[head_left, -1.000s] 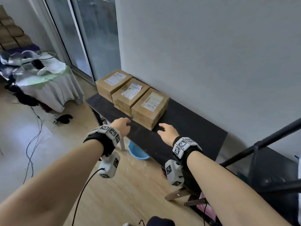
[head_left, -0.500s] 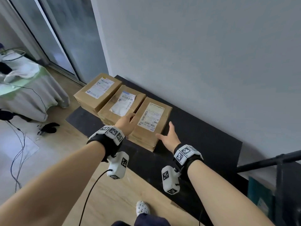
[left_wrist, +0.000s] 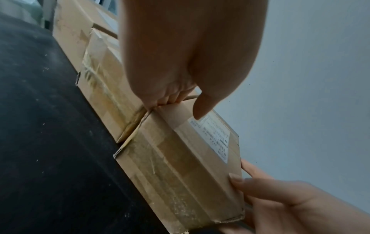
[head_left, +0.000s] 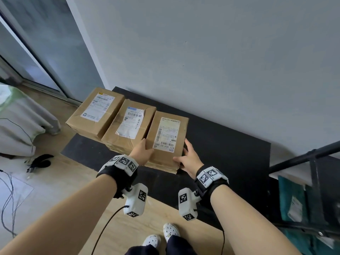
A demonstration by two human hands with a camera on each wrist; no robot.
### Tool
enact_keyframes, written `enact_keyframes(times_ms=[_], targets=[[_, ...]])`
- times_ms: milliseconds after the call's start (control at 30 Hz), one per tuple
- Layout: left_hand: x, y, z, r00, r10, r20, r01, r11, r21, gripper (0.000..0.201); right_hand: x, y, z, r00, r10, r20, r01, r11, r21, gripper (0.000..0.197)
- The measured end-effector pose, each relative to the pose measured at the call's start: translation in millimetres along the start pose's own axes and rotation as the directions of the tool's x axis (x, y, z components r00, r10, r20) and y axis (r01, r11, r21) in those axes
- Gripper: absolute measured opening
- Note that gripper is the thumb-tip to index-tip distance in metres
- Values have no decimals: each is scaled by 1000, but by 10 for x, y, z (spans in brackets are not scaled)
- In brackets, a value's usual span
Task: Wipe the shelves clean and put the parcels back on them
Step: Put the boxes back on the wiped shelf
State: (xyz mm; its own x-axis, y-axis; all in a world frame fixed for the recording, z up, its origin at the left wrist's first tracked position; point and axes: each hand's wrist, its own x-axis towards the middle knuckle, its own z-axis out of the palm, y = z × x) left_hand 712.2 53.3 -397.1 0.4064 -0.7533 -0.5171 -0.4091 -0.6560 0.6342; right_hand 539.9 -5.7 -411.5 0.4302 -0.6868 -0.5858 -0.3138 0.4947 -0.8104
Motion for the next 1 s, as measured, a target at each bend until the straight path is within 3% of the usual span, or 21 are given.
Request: enact_keyframes(times_ms=[67, 200, 500, 733, 1000], targets=[[22, -30, 25, 999, -26, 25, 26, 999, -20, 40, -20, 10, 26, 1000, -10, -1, 10, 1000, 9, 90], [-22, -31, 27, 998, -9, 55, 13, 998, -69, 52, -113, 32, 0, 999, -24, -31, 24, 1000, 4, 92], [-295, 170, 39, 967, 168, 191, -119, 963, -242, 50, -651, 83, -184, 974, -90, -208, 109, 990, 84, 92], [-673, 515, 469, 890, 316, 327, -222, 930, -294, 54, -1382, 352, -589, 911, -101, -400, 179, 970, 164, 92], [-1502, 959, 1207, 746, 459, 483, -359, 888, -289, 58, -2514, 824, -1062, 750, -47, -660, 286, 923, 258, 88]])
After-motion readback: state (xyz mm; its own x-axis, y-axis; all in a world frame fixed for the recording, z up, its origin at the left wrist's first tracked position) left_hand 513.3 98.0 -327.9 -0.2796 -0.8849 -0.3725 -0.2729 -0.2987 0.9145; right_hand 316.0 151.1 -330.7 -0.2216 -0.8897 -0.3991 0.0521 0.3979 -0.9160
